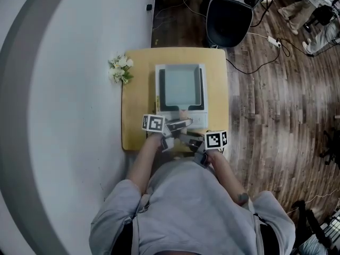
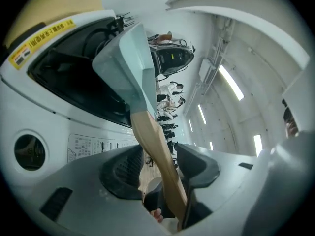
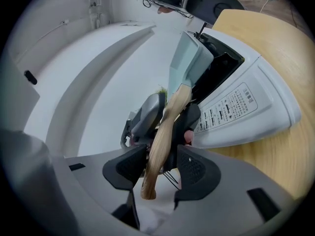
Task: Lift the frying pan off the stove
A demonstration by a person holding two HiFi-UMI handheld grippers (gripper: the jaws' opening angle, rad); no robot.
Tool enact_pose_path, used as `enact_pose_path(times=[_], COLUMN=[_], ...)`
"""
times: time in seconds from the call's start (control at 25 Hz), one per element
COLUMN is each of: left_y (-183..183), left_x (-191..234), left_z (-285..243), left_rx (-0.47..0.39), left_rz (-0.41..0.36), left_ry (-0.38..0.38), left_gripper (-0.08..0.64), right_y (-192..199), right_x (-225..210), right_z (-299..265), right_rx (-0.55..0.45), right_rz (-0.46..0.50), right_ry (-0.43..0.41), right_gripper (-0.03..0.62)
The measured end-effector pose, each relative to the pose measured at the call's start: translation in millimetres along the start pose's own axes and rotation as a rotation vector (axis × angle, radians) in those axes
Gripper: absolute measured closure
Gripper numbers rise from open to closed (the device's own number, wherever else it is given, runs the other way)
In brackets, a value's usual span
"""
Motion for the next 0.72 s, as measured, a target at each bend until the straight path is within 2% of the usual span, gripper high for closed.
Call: enact_pose_path(times=[0.16, 0.32, 0.72], left_y=[-3.2, -3.2, -2.5], left_x=[0.4, -1.0, -0.5], left_z=[-2.3, -1.9, -0.6], left_rx=[-0.013, -0.015, -0.047], left_rz=[0.022, 0.013, -0.009], left_ry=[-0.015, -0.032, -0.069], left_gripper=[0.407, 0.417, 0.43], right_y=[-0.7, -0.8, 0.4], right_x=[3.1, 3.5, 1.0], right_z=[-1.5, -2.2, -3.1], right_rx=[0.02, 0.014, -0.005], right_rz=[-0.035, -0.056, -0.04], right_ry=[-0.036, -0.051, -0.045], right_gripper=[0.463, 0.471, 0.472])
Point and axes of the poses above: the fingertips, and each gripper's own axes: z backward along the fingers, x to its left, y out of its underside, the point moved 4 cm from there along z, backward along the fingers, and after that the axes turned 5 degrees about y, right-handed, at the moved point
